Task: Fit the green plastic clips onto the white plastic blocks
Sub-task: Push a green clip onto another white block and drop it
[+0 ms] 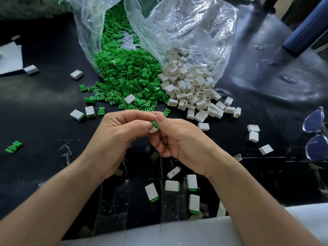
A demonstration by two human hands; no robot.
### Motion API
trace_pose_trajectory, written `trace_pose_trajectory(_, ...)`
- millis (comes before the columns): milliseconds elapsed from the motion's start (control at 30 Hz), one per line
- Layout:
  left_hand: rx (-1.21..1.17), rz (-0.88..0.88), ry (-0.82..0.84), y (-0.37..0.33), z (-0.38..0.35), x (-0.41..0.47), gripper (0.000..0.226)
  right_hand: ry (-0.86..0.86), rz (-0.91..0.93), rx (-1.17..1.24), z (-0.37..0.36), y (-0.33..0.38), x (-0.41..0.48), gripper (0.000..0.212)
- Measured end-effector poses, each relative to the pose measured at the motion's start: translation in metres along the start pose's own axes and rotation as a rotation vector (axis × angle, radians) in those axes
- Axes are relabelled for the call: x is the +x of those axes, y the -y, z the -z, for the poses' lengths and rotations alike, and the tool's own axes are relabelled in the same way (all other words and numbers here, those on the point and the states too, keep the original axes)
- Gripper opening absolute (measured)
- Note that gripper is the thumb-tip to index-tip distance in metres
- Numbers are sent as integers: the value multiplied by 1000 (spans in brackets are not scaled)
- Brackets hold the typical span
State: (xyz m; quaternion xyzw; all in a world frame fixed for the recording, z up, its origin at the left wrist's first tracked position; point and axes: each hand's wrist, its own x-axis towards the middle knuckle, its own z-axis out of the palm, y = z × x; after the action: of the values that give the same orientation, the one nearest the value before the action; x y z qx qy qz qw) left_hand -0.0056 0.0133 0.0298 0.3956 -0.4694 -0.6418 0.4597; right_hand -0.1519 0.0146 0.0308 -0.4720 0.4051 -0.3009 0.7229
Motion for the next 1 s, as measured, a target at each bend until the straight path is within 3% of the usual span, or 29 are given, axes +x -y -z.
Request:
trace_pose_trajectory(367,36,58,33,2,2,0,22,-43,31,-131,-3,2,-1,31)
trace_pose_trajectory(567,63,2,42,1,-1,-1,20,-117,79,-339,-4,-2,-1,37)
trace_pose_trajectory(733,20,0,-5,3,-3,-2,16,-152,109,-345,-8,-5,-2,25)
trace_pose_trajectory(1000,-43,36,-82,7,-7,-2,18,-196,158,-395,-12,-10,1,24)
